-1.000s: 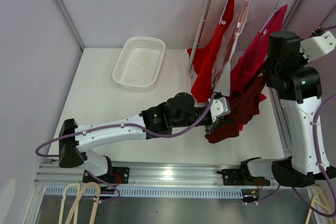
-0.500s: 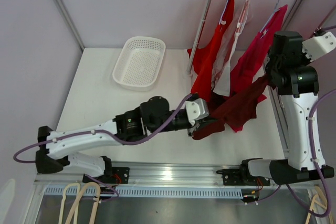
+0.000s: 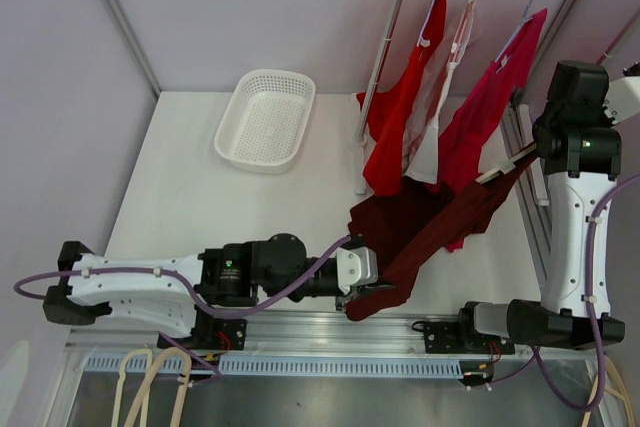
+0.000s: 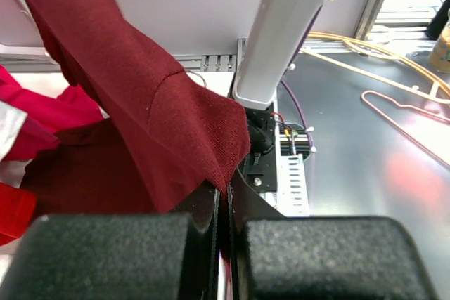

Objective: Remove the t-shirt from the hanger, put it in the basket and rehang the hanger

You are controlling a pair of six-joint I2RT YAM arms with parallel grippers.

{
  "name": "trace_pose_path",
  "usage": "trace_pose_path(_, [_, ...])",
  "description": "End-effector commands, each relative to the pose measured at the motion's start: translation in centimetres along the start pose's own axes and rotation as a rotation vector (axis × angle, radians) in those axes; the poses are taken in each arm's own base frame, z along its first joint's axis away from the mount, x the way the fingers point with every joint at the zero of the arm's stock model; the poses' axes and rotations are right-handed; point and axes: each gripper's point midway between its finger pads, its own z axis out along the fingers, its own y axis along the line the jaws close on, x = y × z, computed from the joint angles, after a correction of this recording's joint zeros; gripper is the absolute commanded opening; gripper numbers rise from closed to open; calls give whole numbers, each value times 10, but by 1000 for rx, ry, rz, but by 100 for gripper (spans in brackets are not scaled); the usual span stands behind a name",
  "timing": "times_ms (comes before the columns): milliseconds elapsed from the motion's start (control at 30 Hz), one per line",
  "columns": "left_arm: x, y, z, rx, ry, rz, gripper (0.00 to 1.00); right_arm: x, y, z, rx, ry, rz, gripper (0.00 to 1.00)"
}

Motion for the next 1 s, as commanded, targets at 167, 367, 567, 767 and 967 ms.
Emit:
trace_pose_path(167, [45,-14,23,57,26,-78,1,-28,28,-3,-126,-29,108,0])
trace_pose_path(367, [63,45,76,52,47,-312,1,-19,36,-53,-256,27,118,0])
trace_pose_path(567, [53,93,110,-102,141,-281,1,-9,29,-102,-395,136,101,0])
trace_pose_path(767, [69,117,130,-123,215,-373,1,17,21,-140,-533,309,47,0])
trace_pose_path(967, [99,123,131,-169,267,-394,1,56,18,-185,-701,554,-8,0])
